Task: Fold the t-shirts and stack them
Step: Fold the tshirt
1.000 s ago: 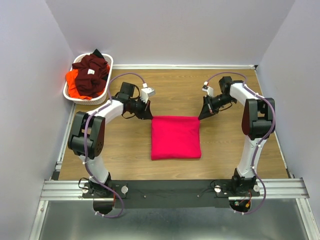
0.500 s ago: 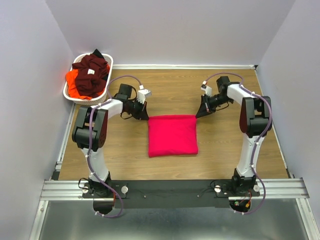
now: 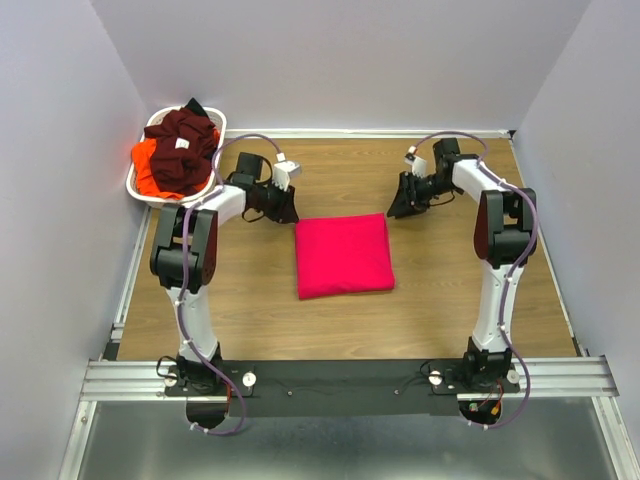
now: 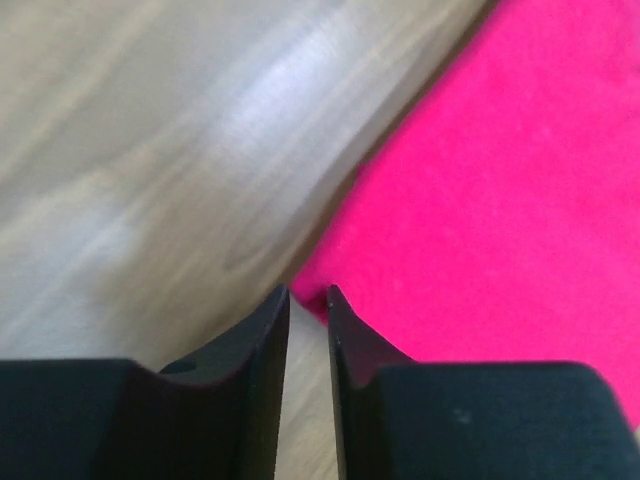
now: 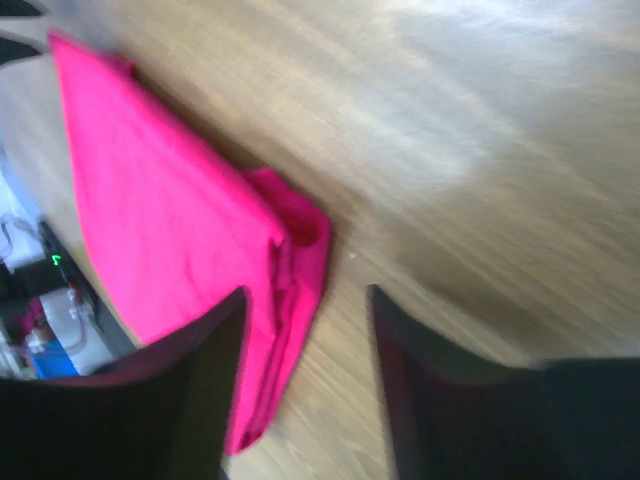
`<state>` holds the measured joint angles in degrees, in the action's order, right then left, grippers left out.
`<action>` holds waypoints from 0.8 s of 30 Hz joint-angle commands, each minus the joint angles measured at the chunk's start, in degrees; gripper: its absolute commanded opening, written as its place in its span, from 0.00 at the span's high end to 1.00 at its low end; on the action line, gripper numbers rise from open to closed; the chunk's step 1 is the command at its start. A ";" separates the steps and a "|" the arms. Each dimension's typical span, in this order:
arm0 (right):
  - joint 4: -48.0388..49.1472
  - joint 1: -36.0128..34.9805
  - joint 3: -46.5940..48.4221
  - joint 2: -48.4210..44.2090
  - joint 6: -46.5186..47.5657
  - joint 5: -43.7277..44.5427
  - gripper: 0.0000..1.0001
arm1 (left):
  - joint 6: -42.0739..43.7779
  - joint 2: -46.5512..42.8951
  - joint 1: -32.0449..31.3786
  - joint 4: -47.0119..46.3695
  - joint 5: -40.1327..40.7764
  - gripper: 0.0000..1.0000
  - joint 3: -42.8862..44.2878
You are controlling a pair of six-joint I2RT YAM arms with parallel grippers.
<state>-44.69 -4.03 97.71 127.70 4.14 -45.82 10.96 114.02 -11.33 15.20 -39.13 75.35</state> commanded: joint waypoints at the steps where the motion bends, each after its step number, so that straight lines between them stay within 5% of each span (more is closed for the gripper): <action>1: 1.09 0.60 2.66 -2.71 -1.94 6.00 0.34 | 0.03 -3.97 2.98 1.06 -2.06 0.59 2.87; 5: 1.44 0.69 2.75 -7.98 -2.47 0.67 0.22 | -2.42 -11.08 3.42 -1.12 -10.33 0.54 -1.60; 8: 2.58 -0.44 0.74 -9.57 -6.23 -8.74 0.01 | -10.77 -15.13 2.90 -9.29 -19.90 0.44 -9.32; 14: 5.39 -8.43 -5.77 -7.21 -9.58 -16.74 0.00 | -24.04 -14.10 -4.13 -24.93 -25.20 0.21 -19.54; 24: 7.33 -5.91 -10.08 2.81 -7.75 -13.16 0.00 | -25.91 1.45 -3.79 -28.30 -24.68 0.20 -15.59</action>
<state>-38.59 -13.98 88.95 127.20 -5.13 -62.19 -14.22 110.98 -17.30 -10.33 -62.87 57.84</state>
